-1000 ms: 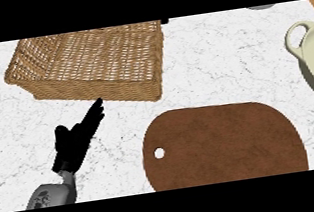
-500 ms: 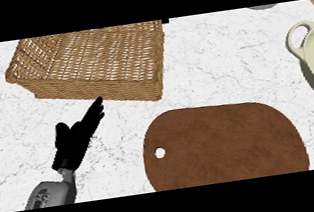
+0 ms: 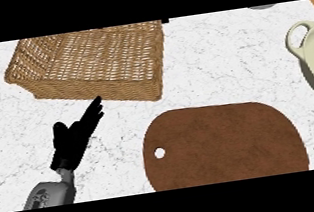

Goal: Pick the tomato from the cutting board and place it in the pot

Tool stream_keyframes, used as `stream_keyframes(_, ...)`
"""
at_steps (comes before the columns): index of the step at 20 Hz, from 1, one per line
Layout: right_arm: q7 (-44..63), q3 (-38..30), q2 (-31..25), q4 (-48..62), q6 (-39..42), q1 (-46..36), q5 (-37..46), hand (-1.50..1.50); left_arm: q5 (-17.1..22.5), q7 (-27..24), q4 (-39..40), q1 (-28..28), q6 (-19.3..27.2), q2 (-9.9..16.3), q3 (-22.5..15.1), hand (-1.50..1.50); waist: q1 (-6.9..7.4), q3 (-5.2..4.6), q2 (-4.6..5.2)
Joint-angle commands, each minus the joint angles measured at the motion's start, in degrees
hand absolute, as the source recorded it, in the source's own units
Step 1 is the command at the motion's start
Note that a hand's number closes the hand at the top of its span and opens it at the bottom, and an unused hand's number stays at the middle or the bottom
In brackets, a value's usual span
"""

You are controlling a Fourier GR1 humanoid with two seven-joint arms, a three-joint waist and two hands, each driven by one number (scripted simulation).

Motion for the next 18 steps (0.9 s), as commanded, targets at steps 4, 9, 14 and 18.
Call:
stream_keyframes(4, -8.1, -13.0, 4.6, 1.0, -3.0, -2.4, -12.7, -1.50, -0.2, -1.2, 2.1, 0.2, 0.4, 0.1, 1.2, 0.00, -2.11, 0.10, -0.24)
stream_keyframes(9, -8.1, -25.0, 3.3, 3.1, -2.0, -6.8, -24.1, -1.50, 0.2, -1.6, 0.6, 1.6, -0.7, 0.6, 1.0, 0.00, -1.69, 0.09, -0.34)
stream_keyframes(14, -7.2, -33.0, -1.9, 6.1, -3.8, -6.6, -30.7, -1.50, 0.0, -1.3, -0.6, 2.9, 0.0, -0.4, 0.5, 0.00, -1.52, 0.06, -0.27)
stream_keyframes(18, -11.2, -37.5, -5.9, 8.1, -2.4, -4.3, -34.4, -1.50, 0.2, 0.8, -0.7, 0.0, -0.4, 0.6, 1.6, 0.00, -1.17, 0.14, 0.10)
